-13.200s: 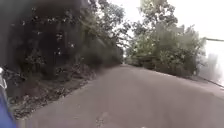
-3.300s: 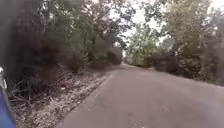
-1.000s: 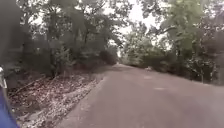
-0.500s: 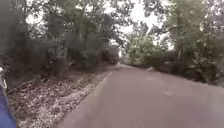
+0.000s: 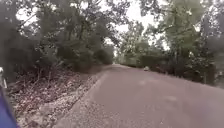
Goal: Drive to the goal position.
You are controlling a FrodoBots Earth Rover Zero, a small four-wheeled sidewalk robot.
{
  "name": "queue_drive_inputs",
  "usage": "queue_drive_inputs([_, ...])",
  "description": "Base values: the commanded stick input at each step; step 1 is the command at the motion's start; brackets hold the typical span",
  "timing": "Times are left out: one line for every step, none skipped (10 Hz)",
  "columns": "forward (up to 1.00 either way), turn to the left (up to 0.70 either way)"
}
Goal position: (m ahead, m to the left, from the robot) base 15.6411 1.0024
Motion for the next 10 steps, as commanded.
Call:
queue_drive_inputs([0.7, -0.01])
queue_drive_inputs([0.7, -0.01])
queue_drive_inputs([0.7, -0.01])
queue_drive_inputs([0.7, -0.01])
queue_drive_inputs([0.7, -0.01])
queue_drive_inputs([0.7, -0.01])
queue_drive_inputs([0.7, -0.01])
queue_drive_inputs([0.7, -0.01])
queue_drive_inputs([0.7, -0.01])
queue_drive_inputs([0.7, -0.01])
